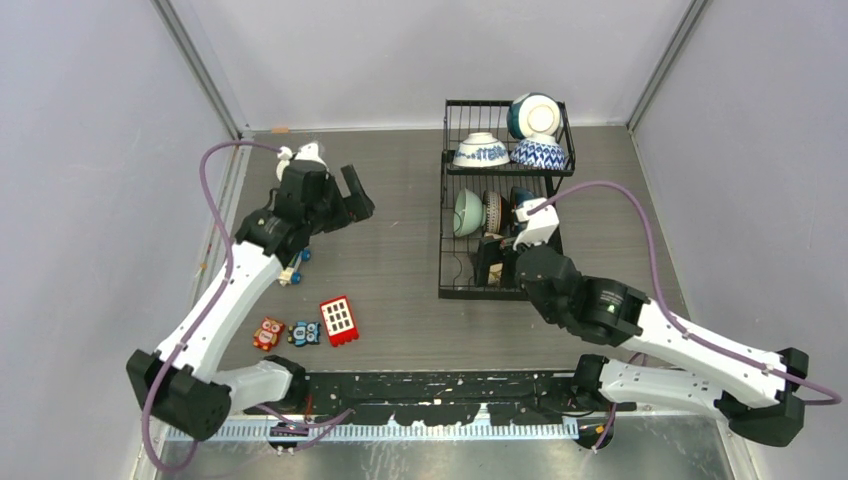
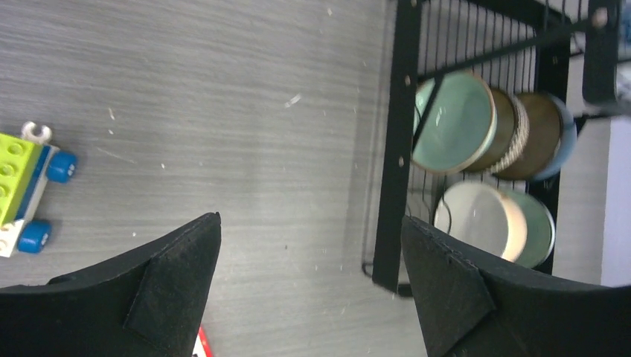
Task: Unload the bowls from the dish rack
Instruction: Pick up the bowl from the dish rack.
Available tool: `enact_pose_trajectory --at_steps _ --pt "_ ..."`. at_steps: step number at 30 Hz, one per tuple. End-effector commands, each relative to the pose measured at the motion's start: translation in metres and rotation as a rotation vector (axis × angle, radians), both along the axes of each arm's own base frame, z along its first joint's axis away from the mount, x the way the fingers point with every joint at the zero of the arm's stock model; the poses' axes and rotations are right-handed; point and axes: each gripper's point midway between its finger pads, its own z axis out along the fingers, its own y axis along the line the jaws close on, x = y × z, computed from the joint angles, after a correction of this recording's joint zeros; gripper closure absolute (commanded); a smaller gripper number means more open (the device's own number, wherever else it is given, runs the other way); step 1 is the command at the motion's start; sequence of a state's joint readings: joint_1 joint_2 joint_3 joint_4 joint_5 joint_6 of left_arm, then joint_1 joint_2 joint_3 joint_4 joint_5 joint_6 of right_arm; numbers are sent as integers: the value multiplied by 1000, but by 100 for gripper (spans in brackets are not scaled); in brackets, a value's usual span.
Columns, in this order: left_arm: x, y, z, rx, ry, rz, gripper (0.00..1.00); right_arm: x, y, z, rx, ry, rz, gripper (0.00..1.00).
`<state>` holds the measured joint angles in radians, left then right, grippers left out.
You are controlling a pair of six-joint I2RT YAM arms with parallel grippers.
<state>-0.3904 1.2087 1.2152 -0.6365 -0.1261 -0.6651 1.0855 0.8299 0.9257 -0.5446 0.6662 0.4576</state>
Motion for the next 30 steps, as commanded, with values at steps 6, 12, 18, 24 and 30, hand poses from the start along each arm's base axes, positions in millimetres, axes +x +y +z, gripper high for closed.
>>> enact_pose_trajectory --at_steps 6,12,18,24,30 --pt "-60 -40 -13 4 -92 -290 8 36 15 25 77 -118 -169 0" --pt "-68 -38 -26 20 -117 -313 8 37 17 19 78 -96 -173 0" --pt "-71 -49 -35 -24 -124 -366 9 33 8 13 29 -80 -182 0" --pt "-79 -71 -42 -102 -79 -459 10 32 -14 -3 -29 -17 -243 0" --pt "-91 -98 -31 -204 -116 -516 11 41 -31 -29 106 116 -295 2"
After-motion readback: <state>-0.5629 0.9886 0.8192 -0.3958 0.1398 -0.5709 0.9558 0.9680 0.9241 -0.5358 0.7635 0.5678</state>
